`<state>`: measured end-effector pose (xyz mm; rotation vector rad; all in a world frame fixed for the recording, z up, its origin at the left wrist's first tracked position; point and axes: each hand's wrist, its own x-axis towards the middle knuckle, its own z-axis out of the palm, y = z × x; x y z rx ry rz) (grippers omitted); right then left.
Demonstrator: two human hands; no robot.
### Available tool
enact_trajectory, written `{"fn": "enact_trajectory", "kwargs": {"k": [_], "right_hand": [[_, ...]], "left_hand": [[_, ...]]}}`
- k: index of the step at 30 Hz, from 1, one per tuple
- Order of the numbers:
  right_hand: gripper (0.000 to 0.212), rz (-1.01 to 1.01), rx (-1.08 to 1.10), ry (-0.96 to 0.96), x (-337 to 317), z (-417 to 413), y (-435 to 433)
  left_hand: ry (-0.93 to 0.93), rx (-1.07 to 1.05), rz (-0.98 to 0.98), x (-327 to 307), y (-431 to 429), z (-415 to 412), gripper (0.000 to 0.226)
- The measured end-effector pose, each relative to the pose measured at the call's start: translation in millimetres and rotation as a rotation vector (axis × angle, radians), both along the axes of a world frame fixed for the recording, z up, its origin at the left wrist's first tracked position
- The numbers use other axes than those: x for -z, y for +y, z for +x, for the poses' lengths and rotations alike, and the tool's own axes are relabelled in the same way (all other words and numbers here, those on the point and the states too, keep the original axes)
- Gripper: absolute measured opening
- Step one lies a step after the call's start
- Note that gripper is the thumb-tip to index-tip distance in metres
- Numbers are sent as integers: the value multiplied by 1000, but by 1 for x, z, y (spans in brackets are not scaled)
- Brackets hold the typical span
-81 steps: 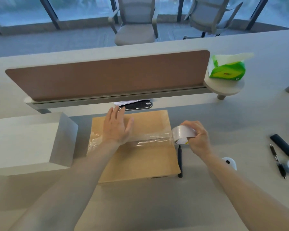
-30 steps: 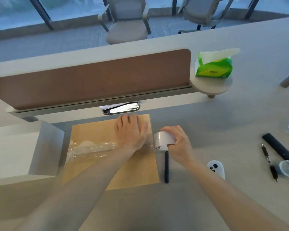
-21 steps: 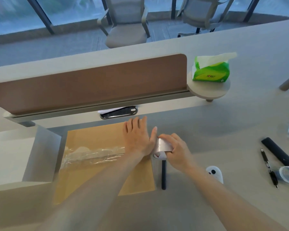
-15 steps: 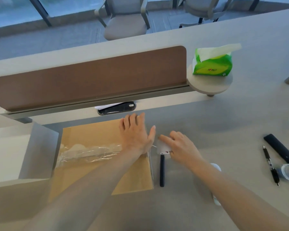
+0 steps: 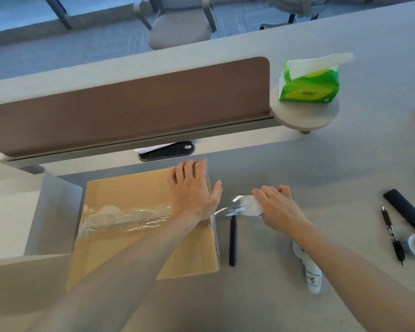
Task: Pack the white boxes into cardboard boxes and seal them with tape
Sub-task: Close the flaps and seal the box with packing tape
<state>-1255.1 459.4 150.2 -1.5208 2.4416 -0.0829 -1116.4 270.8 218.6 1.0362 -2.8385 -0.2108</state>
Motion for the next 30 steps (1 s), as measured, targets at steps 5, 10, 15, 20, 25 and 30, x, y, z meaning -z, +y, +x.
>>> {"fn": "enact_trajectory", "kwargs": {"k": [5,10,15,20,25,30], "right_hand": [[55,66,-20,100,6,7,-2],[49,100,-40,197,5,9,-13],[58,98,-21,156,4,6,-21],[56,39,63,10,2,-1,-13],[34,-101,142,-11,9,6,-10],[61,-183,505,-198,12,34,-2]], "left_hand": [[-46,20,0,0,-2,1,64],[-30,53,-13,-3,-17,2,66],[-55,60,-22,1,-22,0,69],[-187,584,-129,-25,8,-36,58],[-806,508,226,-22,51,-95,51],[-874,524,336,-17,59,-113,34]]}}
